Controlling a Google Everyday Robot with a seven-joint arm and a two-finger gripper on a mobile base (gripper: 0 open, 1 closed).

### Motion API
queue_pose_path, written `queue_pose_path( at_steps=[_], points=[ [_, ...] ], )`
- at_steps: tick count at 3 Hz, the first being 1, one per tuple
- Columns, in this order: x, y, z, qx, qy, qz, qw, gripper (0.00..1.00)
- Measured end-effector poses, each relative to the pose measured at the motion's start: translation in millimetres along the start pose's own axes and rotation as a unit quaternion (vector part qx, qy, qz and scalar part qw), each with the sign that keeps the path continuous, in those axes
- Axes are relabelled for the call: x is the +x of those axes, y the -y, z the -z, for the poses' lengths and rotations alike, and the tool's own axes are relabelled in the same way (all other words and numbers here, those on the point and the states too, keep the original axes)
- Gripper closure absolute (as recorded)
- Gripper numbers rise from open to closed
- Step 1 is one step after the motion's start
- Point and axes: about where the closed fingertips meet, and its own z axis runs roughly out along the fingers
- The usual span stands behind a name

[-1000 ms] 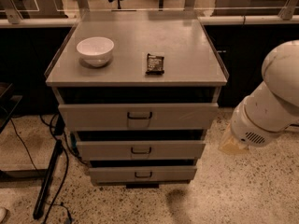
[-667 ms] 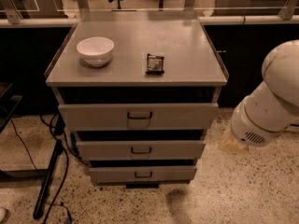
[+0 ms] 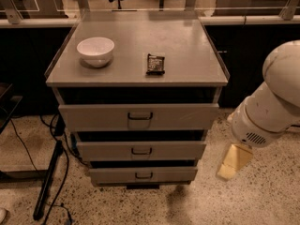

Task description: Open middle drawer

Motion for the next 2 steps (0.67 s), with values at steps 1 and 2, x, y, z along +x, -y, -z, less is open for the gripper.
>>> queue_pose_path(
  at_steps=[1,2],
  points=[
    [0.0,0.0,-0.1,0.0,0.0,0.0,1.0,0.0],
    [-1.1,-3.7,-23.8,-0.007,0.026,-0.002,0.9997,0.0]
  ],
)
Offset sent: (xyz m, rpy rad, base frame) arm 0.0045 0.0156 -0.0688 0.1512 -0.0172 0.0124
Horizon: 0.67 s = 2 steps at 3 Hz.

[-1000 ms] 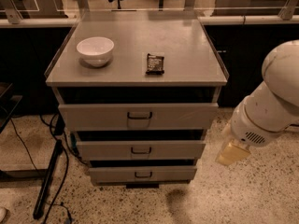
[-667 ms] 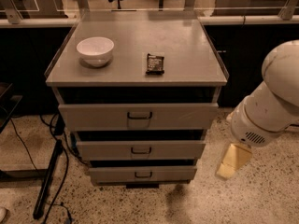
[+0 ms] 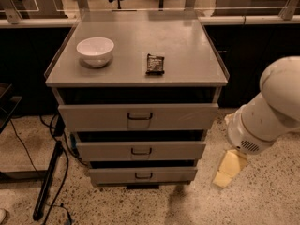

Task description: Open middle drawer

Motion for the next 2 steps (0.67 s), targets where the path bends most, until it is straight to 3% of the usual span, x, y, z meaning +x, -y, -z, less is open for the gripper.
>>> queue_pose_path(
  at_steps=[2],
  points=[
    [-21.5,1.6,-68.3,-0.042,0.061,0.005,0.9972,0.0]
  ],
)
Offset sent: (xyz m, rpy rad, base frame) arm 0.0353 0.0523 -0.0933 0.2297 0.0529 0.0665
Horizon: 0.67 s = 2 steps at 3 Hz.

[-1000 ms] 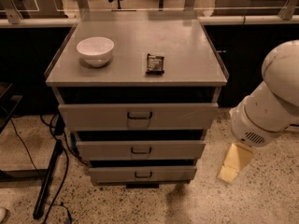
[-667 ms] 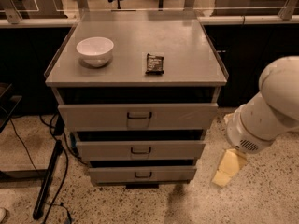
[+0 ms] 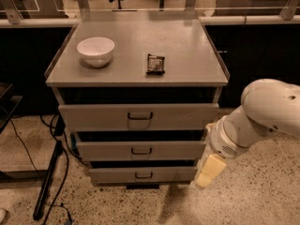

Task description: Open middle drawer

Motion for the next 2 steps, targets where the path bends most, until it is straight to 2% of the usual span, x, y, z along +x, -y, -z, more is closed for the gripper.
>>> queue_pose_path(
  at_steps=[1,2],
  points=[
    [0.5,0.0,-2.4,-0.002,0.001,-0.001,1.0,0.0],
    [2.1,-4.4,-20.6,-0.005,0.001,0.001,1.0,0.0]
  ],
)
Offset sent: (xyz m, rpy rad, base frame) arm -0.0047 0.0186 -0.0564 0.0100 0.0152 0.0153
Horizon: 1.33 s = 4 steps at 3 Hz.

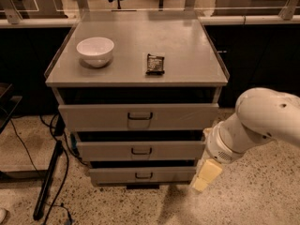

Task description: Open middle drawer

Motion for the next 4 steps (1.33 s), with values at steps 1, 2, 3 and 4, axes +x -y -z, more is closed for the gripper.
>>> queue_pose_path(
  at_steps=[1,2,3,4],
  points=[
    [6.7,16.7,-57.7,-0.001,0.022,-0.009,0.9997,0.0],
    [6.8,16.9,-58.9,-0.001,0.022,-0.009,0.9997,0.0],
    [6.2,13.5,-65.0,-0.008,0.03,-0.007,0.9995,0.0],
    [5.8,11.8,-92.4,-0.016,0.042,-0.014,0.9989,0.0]
  ],
)
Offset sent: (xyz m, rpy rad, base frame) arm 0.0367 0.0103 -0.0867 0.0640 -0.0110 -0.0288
